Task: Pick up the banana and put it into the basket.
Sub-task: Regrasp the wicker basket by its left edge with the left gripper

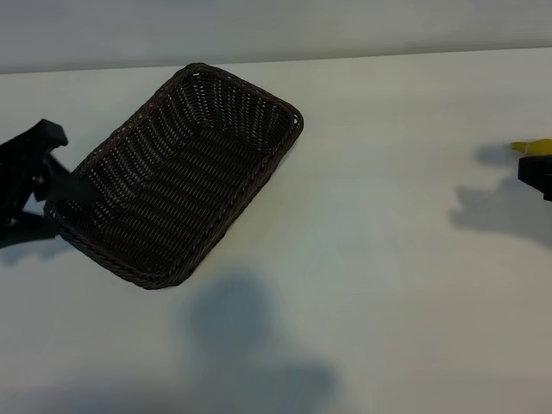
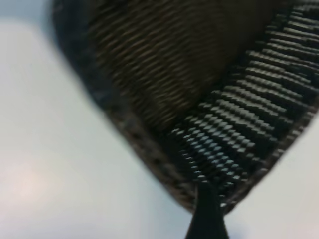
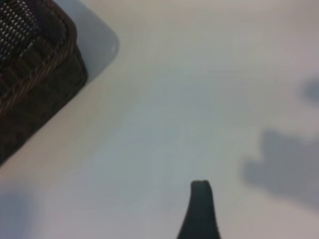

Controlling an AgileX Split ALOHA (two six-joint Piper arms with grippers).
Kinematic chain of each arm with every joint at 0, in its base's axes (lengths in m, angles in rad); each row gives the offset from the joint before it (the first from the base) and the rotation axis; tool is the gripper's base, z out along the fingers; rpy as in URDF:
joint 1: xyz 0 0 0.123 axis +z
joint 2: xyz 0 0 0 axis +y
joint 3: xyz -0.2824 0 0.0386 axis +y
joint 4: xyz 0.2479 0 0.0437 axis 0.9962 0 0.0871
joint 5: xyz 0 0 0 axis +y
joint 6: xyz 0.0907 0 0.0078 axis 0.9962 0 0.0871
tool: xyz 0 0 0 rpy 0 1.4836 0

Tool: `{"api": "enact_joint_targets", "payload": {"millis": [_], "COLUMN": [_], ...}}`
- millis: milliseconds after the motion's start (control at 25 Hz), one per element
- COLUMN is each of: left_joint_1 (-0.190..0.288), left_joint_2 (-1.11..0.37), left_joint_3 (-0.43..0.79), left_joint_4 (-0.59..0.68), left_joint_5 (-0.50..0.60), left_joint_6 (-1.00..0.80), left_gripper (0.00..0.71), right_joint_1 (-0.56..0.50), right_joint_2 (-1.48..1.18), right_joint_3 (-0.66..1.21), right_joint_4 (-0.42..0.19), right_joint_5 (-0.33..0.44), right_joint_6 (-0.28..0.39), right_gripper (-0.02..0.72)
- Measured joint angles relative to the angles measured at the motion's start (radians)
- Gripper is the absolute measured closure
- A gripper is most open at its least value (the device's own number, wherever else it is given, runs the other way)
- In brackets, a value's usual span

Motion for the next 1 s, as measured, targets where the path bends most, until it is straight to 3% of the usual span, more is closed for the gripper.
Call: {"api": "enact_joint_targets", "payload": {"millis": [320, 760, 1000], "left_joint_1": [-0.020, -0.020, -0.082], "left_joint_2": [0.054, 0.212, 0.273], "left_joint_3": [0.003, 0.019, 0.019], "left_joint_4": [0.068, 0.089, 0.093], "left_joint_5": [-0.056, -0.089, -0.153], "left_joint_6": [-0.231, -0.272, -0.303], "left_gripper": [0.140, 0.140, 0.140], "right_joint_1": [0.000, 0.000, 0.000], "right_joint_2": [0.000, 0.000, 0.000], "right_joint_3": [0.000, 0.000, 0.000], "right_joint_4": [0.000, 0.000, 0.000], "right_joint_5": [0.000, 0.000, 0.000], "right_joint_6": [0.000, 0.001, 0.001], "right_gripper": [0.119, 0.119, 0.119]}}
